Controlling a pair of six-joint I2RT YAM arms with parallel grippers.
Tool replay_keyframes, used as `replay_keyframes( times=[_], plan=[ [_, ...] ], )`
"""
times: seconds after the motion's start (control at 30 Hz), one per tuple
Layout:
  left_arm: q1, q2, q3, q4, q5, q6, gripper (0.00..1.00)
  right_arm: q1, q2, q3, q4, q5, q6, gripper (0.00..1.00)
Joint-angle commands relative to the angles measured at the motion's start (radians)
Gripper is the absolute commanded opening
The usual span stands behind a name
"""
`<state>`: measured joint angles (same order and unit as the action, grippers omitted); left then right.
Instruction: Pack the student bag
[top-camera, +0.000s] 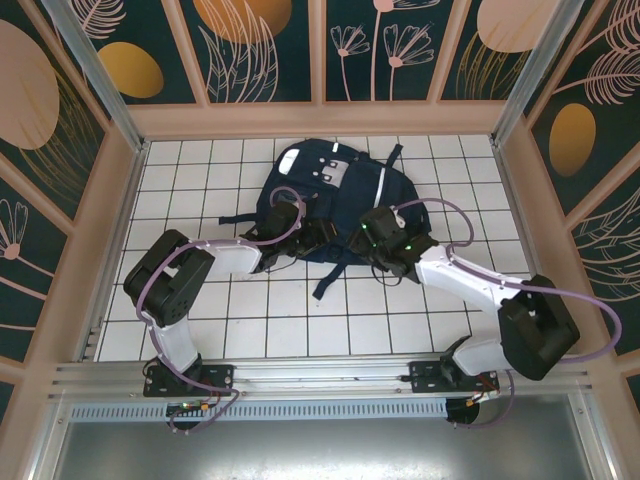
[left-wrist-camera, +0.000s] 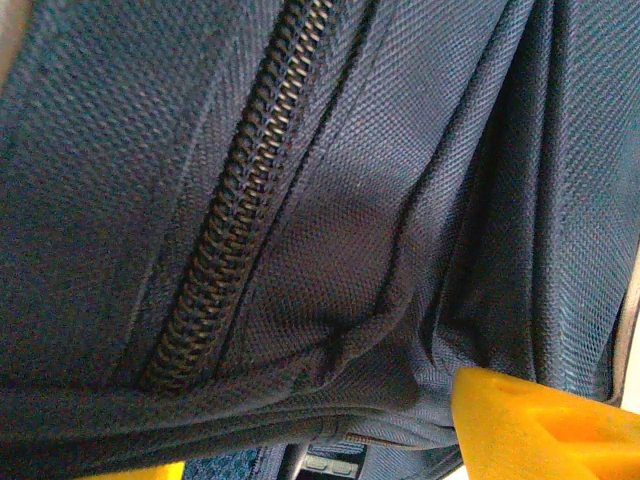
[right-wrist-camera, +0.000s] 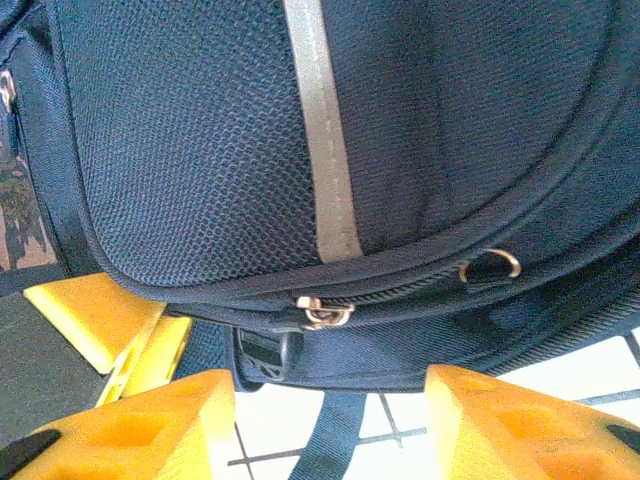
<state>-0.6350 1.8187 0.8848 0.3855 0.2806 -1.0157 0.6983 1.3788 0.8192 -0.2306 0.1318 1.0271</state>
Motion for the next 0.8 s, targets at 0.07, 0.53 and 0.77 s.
replay_keyframes(
  times=[0.07, 0.53, 0.77],
  plan=[
    [0.002, -0.012, 0.000, 0.056, -0.003, 0.000, 0.68, 0.019, 0.045, -0.027, 0.128, 0.116, 0.083, 0.49],
    [0.002, -0.032, -0.011, 0.043, -0.026, 0.002, 0.68, 0.093, 0.250, 0.132, -0.081, 0.402, 0.098, 0.39],
    [0.009, -0.028, 0.003, 0.021, -0.053, 0.024, 0.69, 0.087, 0.199, 0.117, -0.074, 0.388, 0.028, 0.18]
  ],
)
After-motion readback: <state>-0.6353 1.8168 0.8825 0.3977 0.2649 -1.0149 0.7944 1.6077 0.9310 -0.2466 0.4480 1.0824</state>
